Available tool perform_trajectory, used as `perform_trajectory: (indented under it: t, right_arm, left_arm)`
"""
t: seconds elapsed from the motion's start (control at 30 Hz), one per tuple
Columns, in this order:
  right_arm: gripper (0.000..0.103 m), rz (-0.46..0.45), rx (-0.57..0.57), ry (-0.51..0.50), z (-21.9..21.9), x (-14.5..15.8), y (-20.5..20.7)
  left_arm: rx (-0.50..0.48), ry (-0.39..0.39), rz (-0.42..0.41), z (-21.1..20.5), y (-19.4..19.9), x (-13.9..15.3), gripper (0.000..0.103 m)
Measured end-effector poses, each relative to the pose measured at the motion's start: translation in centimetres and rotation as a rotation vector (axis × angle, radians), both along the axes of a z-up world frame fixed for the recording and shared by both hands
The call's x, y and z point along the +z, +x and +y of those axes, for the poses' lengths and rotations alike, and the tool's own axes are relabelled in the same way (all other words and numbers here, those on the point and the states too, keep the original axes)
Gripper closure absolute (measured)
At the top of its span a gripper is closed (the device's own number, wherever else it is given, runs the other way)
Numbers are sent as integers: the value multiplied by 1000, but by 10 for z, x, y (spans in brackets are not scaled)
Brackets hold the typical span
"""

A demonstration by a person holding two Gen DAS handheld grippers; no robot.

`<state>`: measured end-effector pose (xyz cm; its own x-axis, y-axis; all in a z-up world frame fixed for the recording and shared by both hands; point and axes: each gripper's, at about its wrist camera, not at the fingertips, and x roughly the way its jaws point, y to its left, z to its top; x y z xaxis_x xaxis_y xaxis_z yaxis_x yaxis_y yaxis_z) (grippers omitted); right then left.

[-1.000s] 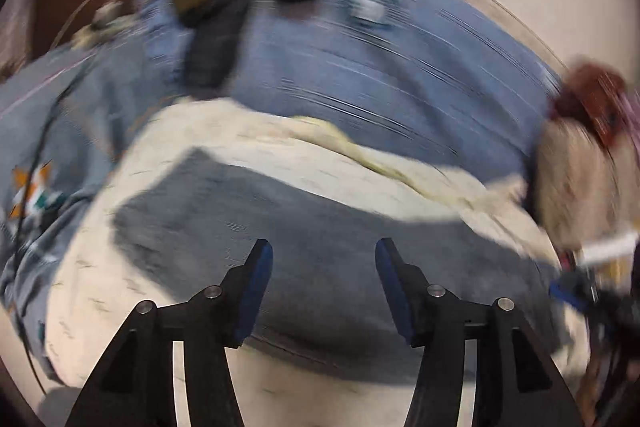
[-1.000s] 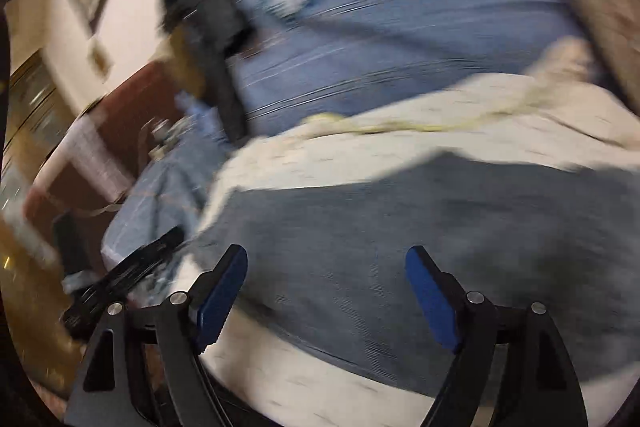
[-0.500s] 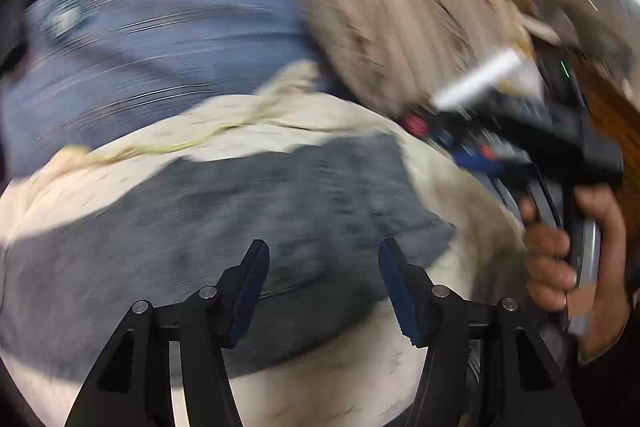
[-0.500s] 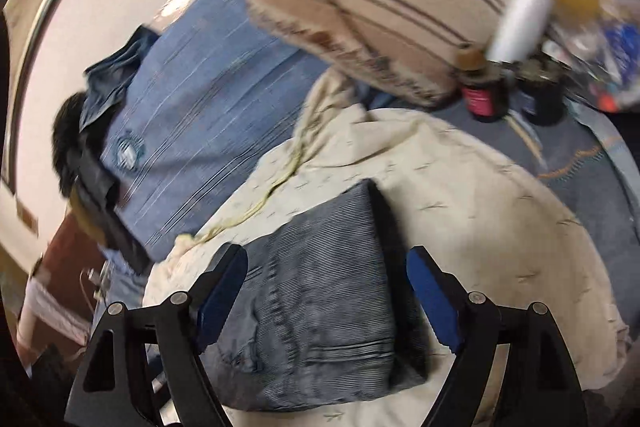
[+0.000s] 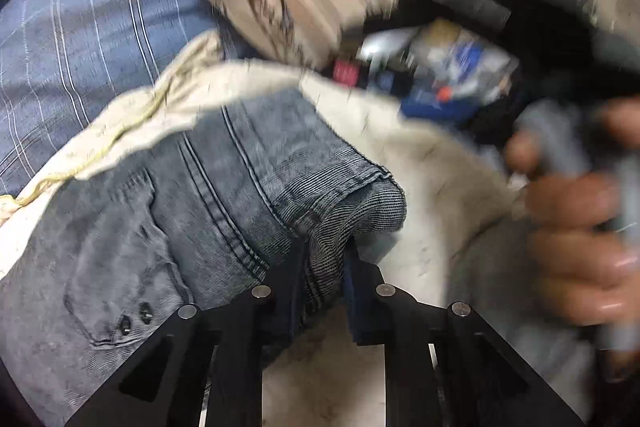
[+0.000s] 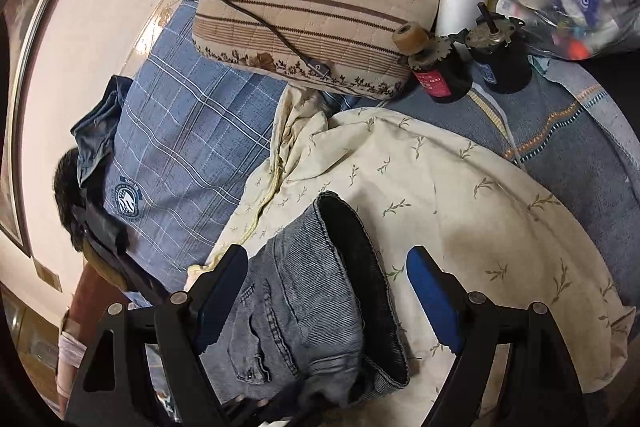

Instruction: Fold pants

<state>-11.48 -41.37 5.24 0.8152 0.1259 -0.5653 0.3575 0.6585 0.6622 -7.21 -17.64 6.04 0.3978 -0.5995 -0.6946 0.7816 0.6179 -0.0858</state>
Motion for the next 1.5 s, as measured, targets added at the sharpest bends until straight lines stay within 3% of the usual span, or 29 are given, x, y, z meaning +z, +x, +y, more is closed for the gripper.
perform_trajectory:
  t: [0.07, 0.23, 0.3, 0.37, 0.5, 0.87, 1.5]
  right_arm:
    - [19, -4, -3, 10, 1, 0, -1]
    - [19, 8, -15, 19, 0, -3, -2]
    - [19, 12, -36, 31, -4, -5, -5]
    - [19, 12, -46, 55, -7, -8, -5]
    - [19, 24, -33, 53, -4, -8, -3]
    - [19, 49, -49, 62, -10, -12, -2]
    - [19, 82, -95, 85, -17, -19, -8]
  left_arm:
    - [8, -24, 25, 1, 6, 2, 86]
    - [-13, 56, 147, -5, 21, -32, 74]
    - [-24, 17, 142, -4, 19, -27, 54]
    - [-43, 4, 119, -6, 15, -21, 47]
    - [-13, 81, 63, -14, 8, -26, 48]
    - [40, 120, 25, -25, -1, -30, 48]
    - [44, 114, 25, -29, -2, -29, 47]
